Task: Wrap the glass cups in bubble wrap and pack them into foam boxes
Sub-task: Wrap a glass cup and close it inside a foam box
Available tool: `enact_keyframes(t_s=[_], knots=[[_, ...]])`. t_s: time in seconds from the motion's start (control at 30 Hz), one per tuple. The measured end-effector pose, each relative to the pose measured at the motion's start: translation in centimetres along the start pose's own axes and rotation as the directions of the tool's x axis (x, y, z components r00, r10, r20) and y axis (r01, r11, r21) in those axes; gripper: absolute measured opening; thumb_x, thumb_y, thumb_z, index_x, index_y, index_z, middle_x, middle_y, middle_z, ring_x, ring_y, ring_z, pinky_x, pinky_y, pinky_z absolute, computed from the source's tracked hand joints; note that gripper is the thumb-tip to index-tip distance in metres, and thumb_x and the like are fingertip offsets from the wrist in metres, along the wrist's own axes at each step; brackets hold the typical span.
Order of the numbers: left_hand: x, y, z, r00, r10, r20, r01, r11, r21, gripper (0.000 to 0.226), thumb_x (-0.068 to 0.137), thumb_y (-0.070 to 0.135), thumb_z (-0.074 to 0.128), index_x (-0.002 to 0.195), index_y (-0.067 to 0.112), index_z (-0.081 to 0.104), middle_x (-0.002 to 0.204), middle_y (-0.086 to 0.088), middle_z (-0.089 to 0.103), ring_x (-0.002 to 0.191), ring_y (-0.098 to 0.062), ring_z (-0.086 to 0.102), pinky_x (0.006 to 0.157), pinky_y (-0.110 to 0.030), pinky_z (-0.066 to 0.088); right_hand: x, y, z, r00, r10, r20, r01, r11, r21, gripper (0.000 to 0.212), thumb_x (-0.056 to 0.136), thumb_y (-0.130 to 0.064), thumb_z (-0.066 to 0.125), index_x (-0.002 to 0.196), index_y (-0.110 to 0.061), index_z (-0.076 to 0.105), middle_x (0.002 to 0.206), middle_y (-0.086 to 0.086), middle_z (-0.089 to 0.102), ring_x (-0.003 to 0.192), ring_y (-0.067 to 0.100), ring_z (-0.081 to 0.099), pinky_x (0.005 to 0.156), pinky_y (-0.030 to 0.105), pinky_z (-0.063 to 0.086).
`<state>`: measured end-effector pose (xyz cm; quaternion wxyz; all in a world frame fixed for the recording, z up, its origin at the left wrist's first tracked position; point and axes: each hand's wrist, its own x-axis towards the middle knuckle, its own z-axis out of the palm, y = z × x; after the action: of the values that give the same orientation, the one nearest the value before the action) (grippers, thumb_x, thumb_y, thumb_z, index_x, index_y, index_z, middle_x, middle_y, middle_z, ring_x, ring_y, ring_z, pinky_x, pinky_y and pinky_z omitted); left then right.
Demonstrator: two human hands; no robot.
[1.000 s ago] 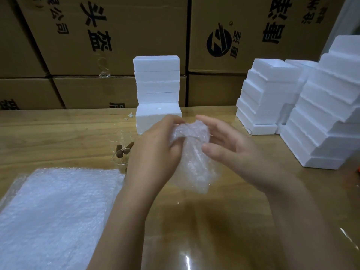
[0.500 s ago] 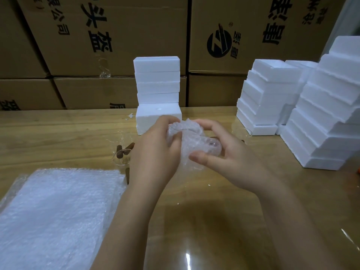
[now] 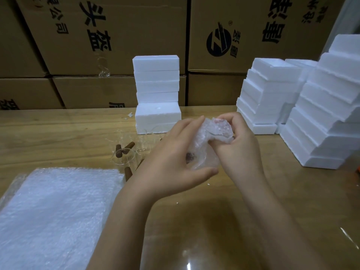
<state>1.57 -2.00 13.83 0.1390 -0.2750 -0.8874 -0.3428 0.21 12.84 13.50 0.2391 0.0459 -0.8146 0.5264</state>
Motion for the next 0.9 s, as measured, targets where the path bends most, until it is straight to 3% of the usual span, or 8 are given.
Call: enact_keyframes(t_s=[0.1, 0.2, 0.3, 0.37, 0.47, 0.53, 0.7, 0.9], knots=[[0.2, 0.0, 0.1, 0.999, 0.015, -0.040, -0.013, 0.999, 0.046, 0.072, 0.083, 0.039, 0.066, 0.145, 0.026, 0.032, 0.137, 0.014, 0.040, 0.111, 0.003, 0.044, 0.083, -0.007, 0.040, -0.3, 0.0, 0.3, 1.000, -0.031, 0.000, 0.031, 0.994, -0.106, 0.029, 0.080, -0.024, 0.066, 0.091, -0.039, 0.044, 0.082, -0.015, 0.059, 0.074, 0.009, 0.057, 0.064, 0.040, 0.050], [0.3, -0.2, 0.0, 0.990, -0.008, -0.140, 0.020, 0.996, 0.081, 0.055, 0.088, 0.022, 0.061, 0.139, 0.025, 0.042, 0.132, 0.010, 0.049, 0.103, -0.003, 0.050, 0.079, -0.024, 0.047, -0.3, -0.2, 0.4, 0.994, -0.013, 0.111, 0.017, 0.999, -0.035, 0.033, 0.079, -0.026, 0.068, 0.095, -0.041, 0.044, 0.090, -0.018, 0.059, 0.079, 0.007, 0.059, 0.064, 0.033, 0.048], [0.3, -0.9, -0.4, 0.979, -0.015, -0.201, 0.039, 0.993, 0.113, 0.057, 0.083, 0.000, 0.056, 0.136, 0.019, 0.048, 0.130, 0.003, 0.056, 0.110, -0.004, 0.046, 0.083, -0.011, 0.039, -0.4, -0.4, -0.3, 0.935, -0.031, 0.353, 0.011, 0.998, 0.056, 0.043, 0.077, -0.038, 0.071, 0.111, -0.048, 0.046, 0.108, -0.025, 0.058, 0.091, -0.003, 0.061, 0.074, 0.025, 0.051], [0.3, -1.6, -0.7, 0.971, -0.069, -0.228, 0.093, 0.991, 0.095, 0.058, 0.082, -0.004, 0.054, 0.135, 0.020, 0.051, 0.130, 0.003, 0.058, 0.112, -0.004, 0.048, 0.083, -0.003, 0.033, -0.3, -0.4, -1.1, 0.855, -0.049, 0.517, 0.014, 0.997, 0.071, 0.057, 0.073, -0.048, 0.069, 0.123, -0.055, 0.042, 0.123, -0.026, 0.054, 0.107, -0.004, 0.057, 0.090, 0.031, 0.051], [0.1, -2.2, -0.9, 0.957, -0.146, -0.252, 0.152, 0.988, 0.006, 0.057, 0.084, -0.005, 0.052, 0.133, 0.023, 0.053, 0.119, 0.000, 0.064, 0.096, -0.009, 0.053, 0.070, -0.002, 0.036, -0.1, -0.2, -2.0, 0.779, -0.058, 0.624, -0.010, 0.994, 0.104, 0.069, 0.076, -0.044, 0.069, 0.134, -0.055, 0.035, 0.135, -0.028, 0.046, 0.120, -0.004, 0.050, 0.102, 0.033, 0.045], [0.0, -2.3, -0.9, 0.951, -0.164, -0.263, 0.163, 0.986, -0.028, 0.055, 0.086, -0.004, 0.052, 0.133, 0.025, 0.054, 0.110, -0.004, 0.067, 0.088, -0.015, 0.053, 0.061, -0.004, 0.037, 0.0, -0.2, -2.2, 0.778, -0.066, 0.624, -0.022, 0.991, 0.132, 0.065, 0.083, -0.033, 0.070, 0.136, -0.051, 0.037, 0.135, -0.025, 0.048, 0.119, -0.004, 0.051, 0.101, 0.031, 0.046], [0.4, -1.3, 0.1, 0.936, -0.191, -0.297, 0.189, 0.981, -0.035, 0.049, 0.089, 0.003, 0.053, 0.133, 0.025, 0.054, 0.104, -0.010, 0.069, 0.083, -0.015, 0.057, 0.061, -0.007, 0.036, -0.2, -0.5, -1.5, 0.871, -0.071, 0.486, 0.003, 0.990, 0.139, 0.047, 0.085, -0.029, 0.067, 0.126, -0.044, 0.048, 0.115, -0.018, 0.059, 0.096, -0.002, 0.060, 0.073, 0.017, 0.050], [0.7, 0.9, 1.5, 0.929, -0.134, -0.344, 0.181, 0.978, 0.107, 0.050, 0.091, 0.009, 0.051, 0.139, 0.021, 0.047, 0.131, 0.001, 0.058, 0.106, -0.019, 0.060, 0.075, -0.023, 0.040, -0.5, -0.4, 0.0, 0.975, -0.081, 0.209, 0.059, 0.992, 0.110, 0.028, 0.090, -0.019, 0.059, 0.106, -0.040, 0.051, 0.102, -0.020, 0.058, 0.086, -0.004, 0.055, 0.064, 0.007, 0.040]])
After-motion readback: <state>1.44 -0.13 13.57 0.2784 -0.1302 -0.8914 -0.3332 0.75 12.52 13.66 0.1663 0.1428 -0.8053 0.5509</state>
